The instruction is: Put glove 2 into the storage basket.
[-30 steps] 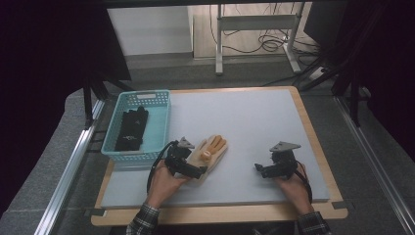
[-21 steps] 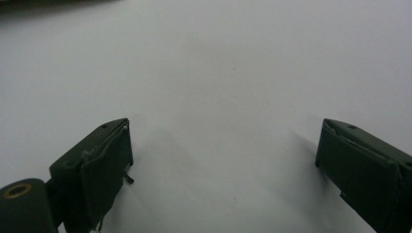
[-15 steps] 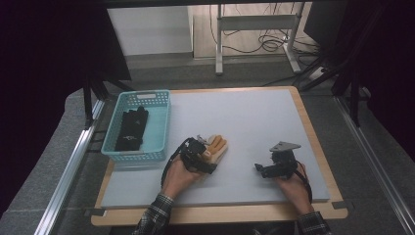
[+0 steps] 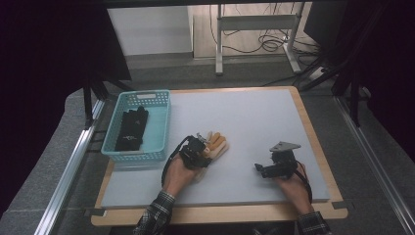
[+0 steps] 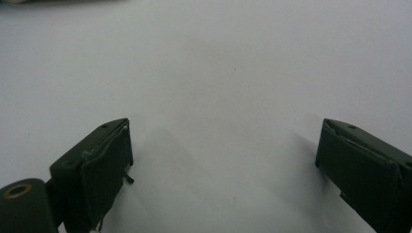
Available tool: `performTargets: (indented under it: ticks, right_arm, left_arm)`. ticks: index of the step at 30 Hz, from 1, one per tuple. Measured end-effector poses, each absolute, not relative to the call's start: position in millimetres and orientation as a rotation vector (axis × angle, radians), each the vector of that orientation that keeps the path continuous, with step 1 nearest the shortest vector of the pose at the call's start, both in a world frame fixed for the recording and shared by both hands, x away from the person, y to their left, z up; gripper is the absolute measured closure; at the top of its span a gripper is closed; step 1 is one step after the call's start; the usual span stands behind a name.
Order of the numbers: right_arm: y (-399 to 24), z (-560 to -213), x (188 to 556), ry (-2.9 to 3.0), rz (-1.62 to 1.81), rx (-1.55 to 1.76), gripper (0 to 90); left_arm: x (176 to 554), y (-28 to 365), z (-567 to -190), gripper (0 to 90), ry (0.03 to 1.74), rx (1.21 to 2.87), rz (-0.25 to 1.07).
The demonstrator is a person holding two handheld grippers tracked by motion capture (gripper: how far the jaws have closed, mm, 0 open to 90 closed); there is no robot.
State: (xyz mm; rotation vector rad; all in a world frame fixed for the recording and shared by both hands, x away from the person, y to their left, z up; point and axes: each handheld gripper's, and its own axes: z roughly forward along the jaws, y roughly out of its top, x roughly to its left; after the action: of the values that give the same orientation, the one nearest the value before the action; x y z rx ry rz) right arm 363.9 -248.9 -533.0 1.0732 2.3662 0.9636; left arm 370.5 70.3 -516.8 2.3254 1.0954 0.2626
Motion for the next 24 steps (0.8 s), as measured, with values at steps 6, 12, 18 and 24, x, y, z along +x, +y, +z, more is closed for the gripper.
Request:
performTargets:
  ticks: [6,12,18,24]
  right_arm:
    - [-249.0,-533.0,363.9,2.366,0.963,1.072,6.2]
    - [-249.0,-533.0,363.9,2.366,0.963,1.073,6.2]
    - [-249.0,-532.9,363.8,2.366,0.964,1.073,6.2]
    - [-249.0,-532.9,363.8,2.367,0.963,1.073,6.2]
  left_arm:
    - [372.3,73.1,-504.8,60.5,1.087,2.313,0.28]
    - [375.9,77.7,-494.6,62.5,1.099,2.31,0.288]
    - [378.9,84.1,-473.5,62.7,1.112,2.287,0.329]
    - [386.3,95.7,-450.2,62.5,1.14,2.271,0.371]
